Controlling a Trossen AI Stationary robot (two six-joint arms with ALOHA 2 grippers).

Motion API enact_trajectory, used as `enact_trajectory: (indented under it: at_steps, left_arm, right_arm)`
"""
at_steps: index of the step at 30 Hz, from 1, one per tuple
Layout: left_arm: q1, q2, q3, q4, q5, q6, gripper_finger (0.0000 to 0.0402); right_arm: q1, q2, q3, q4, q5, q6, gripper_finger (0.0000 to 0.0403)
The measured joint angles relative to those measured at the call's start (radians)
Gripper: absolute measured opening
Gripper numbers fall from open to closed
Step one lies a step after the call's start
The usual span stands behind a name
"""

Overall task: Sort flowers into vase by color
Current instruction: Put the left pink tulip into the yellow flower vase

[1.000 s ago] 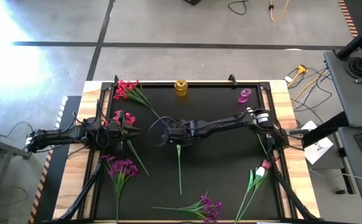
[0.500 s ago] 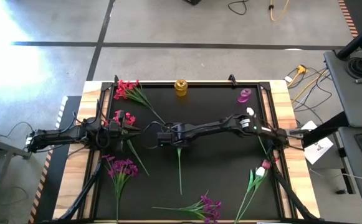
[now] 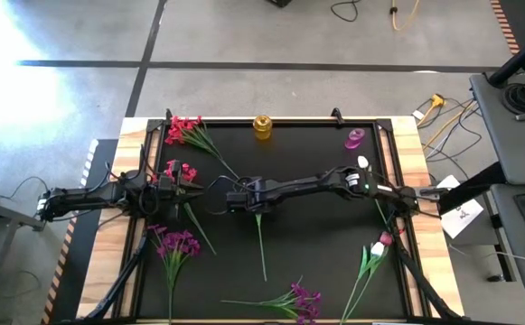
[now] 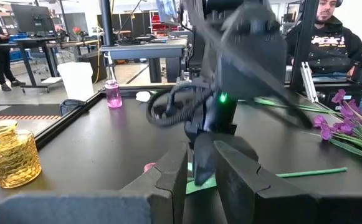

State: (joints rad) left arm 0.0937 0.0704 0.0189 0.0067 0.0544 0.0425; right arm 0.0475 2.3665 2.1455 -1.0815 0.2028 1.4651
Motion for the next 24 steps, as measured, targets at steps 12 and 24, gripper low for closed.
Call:
enact_trajectory:
  at_steps: [12, 24]
  left_arm:
    - [0.000, 0.000, 0.000, 0.000, 0.000, 0.000, 0.0064]
    - [0.000, 0.000, 0.000, 0.000, 0.000, 0.000, 0.0064]
  right_arm:
    - [-0.007, 0.015, 0.012, -0.046, 0.007, -0.038, 0.0150]
    - [-0.018, 0.030, -0.010, -0.027, 0.033, -0.063, 0.0090]
